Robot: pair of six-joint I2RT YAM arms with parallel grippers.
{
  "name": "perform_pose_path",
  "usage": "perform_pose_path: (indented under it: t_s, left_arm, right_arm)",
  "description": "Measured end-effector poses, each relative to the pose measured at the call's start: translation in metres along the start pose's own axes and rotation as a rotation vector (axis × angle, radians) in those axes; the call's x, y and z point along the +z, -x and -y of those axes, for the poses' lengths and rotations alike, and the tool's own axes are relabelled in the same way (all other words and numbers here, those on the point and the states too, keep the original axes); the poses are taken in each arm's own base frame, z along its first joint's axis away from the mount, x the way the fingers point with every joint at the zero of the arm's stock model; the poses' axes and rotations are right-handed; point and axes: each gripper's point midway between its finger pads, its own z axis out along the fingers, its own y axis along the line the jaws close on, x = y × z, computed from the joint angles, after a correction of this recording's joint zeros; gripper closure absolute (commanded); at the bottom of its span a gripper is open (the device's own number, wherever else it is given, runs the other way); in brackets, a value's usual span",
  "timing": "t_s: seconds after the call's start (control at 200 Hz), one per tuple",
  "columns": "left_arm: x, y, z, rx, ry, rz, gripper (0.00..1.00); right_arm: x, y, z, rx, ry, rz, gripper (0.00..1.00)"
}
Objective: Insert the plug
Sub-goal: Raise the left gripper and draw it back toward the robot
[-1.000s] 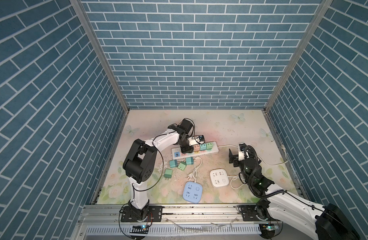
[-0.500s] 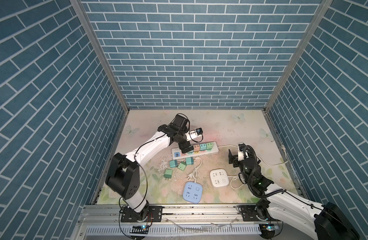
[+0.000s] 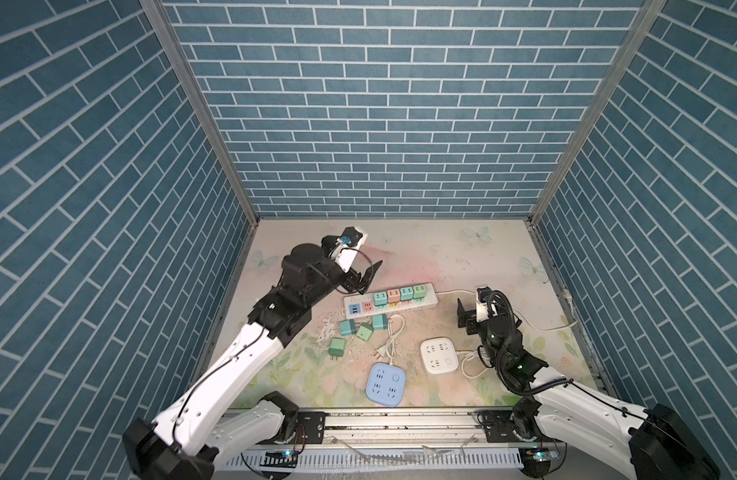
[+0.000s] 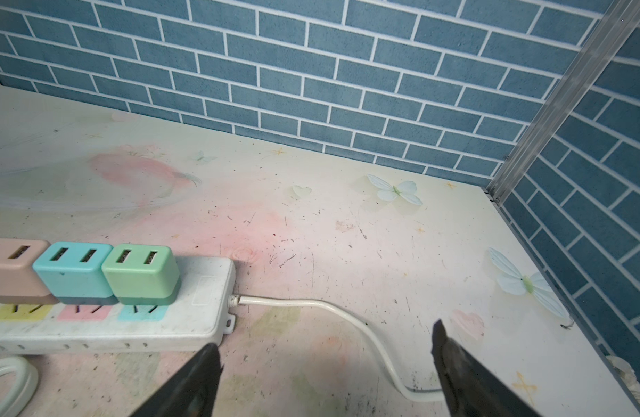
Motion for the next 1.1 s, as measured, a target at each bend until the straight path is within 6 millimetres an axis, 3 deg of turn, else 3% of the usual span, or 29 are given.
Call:
perform_pose_path:
  t_s: [0.135,0.275,0.395,0.515,0.725,0.84,0.965,1.1]
  left_arm:
    - [-0.01,-0.025,0.02,-0.14,-0.092,-0.015,0.0]
    - [-0.011,-0.086,0.032,-0.234,-0.114,-0.158,0.0]
    - [-0.024,-0.142,0.032,-0.27,-0.065,-0.267,0.0]
    - [-0.036,-0.174,0.025,-0.282,0.014,-0.302,0.0]
    - [-0.048,-0.206,0.002,-0.292,0.184,-0.326,0.0]
    - [-0.054,-0.217,-0.001,-0.291,0.217,-0.318,0.0]
    - [-0.062,-0.21,-0.003,-0.291,0.231,-0.254,0.0]
    - [-0.068,-0.2,-0.004,-0.29,0.231,-0.196,0.0]
  right_arm:
    - [0.002,-0.001,-0.002,-0.006,0.007,-0.01,0.07]
    - [0.005,-0.003,-0.005,-0.014,0.012,-0.025,0.1]
    - [0.009,-0.001,-0.008,-0.019,0.021,-0.034,0.12]
    - [0.01,-0.002,-0.011,-0.025,0.032,-0.044,0.11]
    - [0.014,-0.006,-0.013,-0.038,0.035,-0.062,0.12]
    - [0.016,-0.003,-0.015,-0.048,0.04,-0.081,0.18]
    - [0.015,0.011,-0.027,-0.051,0.092,-0.074,0.2]
    - [0.008,0.027,-0.056,-0.056,0.225,-0.062,0.24]
